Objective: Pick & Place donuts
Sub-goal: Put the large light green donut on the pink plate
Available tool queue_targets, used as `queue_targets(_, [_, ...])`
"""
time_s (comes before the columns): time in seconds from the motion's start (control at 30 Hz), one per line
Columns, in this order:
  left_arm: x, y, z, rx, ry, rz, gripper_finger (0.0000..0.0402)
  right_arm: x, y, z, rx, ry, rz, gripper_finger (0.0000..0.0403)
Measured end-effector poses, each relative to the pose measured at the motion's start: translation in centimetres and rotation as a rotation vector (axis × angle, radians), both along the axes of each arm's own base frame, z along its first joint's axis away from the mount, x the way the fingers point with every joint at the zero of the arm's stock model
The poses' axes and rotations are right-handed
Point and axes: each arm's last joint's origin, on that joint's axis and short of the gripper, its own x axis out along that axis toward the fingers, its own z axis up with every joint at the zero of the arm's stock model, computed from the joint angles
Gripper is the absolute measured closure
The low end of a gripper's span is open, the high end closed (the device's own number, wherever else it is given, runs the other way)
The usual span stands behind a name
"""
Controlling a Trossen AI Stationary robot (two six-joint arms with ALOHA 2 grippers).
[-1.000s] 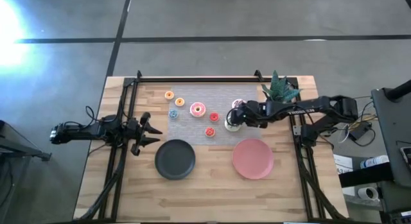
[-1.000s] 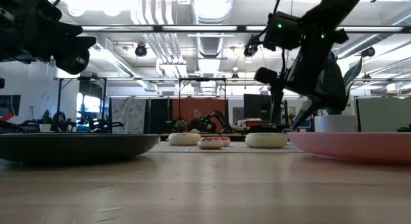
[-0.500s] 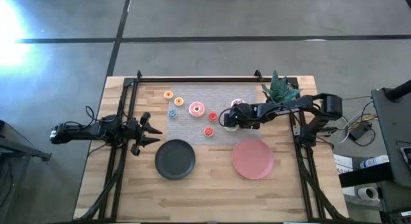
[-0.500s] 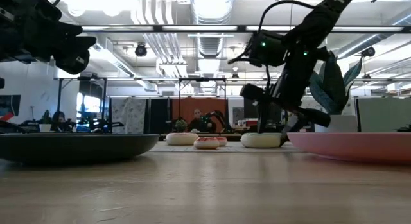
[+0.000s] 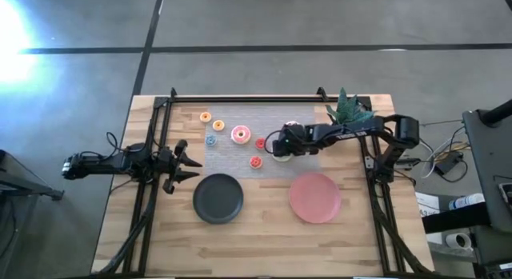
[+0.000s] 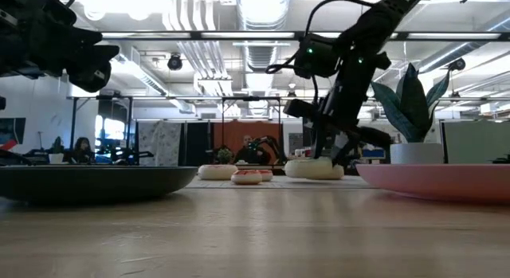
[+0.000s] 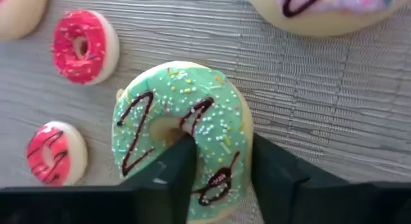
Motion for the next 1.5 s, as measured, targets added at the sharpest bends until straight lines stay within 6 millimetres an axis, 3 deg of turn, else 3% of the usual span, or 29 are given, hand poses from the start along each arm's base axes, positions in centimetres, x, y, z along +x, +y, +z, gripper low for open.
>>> queue_targets(0.2, [0.0, 0.0, 0.0, 0.0, 0.0, 0.0, 0.0283, 0.0, 0.3, 1.1, -0.01, 0.062, 0.09, 0.0384])
queue_targets(0.47, [0.0, 0.0, 0.0, 0.0, -0.001, 0.0, 0.0283, 1.8, 3.0, 4.4, 0.048, -0.088, 0.471, 0.0388])
queue_targets(0.6, [0.0, 0.0, 0.0, 0.0, 0.0, 0.0, 0.0283, 3.8, 4.9, 5.5, 0.067, -0.204, 0.609, 0.0389])
queue_targets(0.73, [0.0, 0.0, 0.0, 0.0, 0.001, 0.0, 0.0283, 4.9, 6.7, 5.8, 0.047, -0.186, 0.711, 0.0389])
queue_targets(1.0, [0.0, 0.0, 0.0, 0.0, 0.001, 0.0, 0.0283, 1.2, 8.0, 4.9, 0.077, 0.187, 0.705, 0.039])
queue_targets(1.27, [0.0, 0.0, 0.0, 0.0, 0.001, 0.0, 0.0283, -1.8, 10.6, 4.3, 0.114, 0.23, 0.702, 0.039])
queue_targets(1.5, [0.0, 0.0, 0.0, 0.0, 0.002, 0.0, 0.0283, -3.0, 11.1, 2.4, 0.166, 0.223, 0.672, 0.039])
